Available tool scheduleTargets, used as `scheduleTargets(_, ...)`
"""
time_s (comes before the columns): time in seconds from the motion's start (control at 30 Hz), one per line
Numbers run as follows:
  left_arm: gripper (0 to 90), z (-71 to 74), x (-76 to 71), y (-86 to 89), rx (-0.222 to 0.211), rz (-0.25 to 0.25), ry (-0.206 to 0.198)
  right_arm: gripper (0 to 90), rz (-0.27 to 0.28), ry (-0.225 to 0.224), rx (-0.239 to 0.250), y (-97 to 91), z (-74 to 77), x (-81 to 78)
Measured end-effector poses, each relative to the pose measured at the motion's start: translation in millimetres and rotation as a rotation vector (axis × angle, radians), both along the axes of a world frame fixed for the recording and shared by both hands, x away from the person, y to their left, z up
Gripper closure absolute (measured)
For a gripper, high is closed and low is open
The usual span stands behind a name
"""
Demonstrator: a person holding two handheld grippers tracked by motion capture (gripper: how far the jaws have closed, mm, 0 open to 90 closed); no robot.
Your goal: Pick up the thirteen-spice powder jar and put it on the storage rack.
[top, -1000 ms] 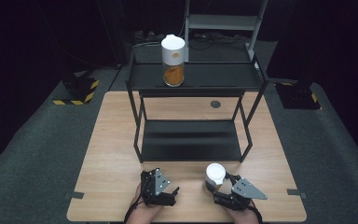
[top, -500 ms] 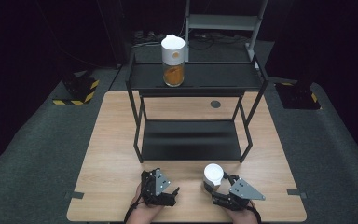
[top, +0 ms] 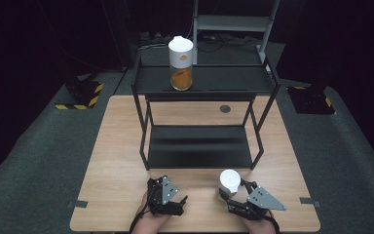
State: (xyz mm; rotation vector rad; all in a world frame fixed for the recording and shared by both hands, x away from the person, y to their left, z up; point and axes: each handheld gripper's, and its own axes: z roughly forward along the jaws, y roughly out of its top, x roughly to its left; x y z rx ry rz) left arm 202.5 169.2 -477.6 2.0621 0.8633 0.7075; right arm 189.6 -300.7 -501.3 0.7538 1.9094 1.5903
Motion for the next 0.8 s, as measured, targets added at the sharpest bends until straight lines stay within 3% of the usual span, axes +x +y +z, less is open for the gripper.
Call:
scheduleTargets(0.5, 0.9, 0.1, 0.3, 0.5, 0.001, -0.005, 0.0, 29.8, -0.069, -0.034, 0.036, -29.3, 9.9, -5.3)
scheduleTargets(0.8, 0.9, 0.3, 1.0, 1.7, -0.004, -0.008, 0.004, 29.8, -0.07, -0.057, 0.058, -37.3, 20.5, -7.8)
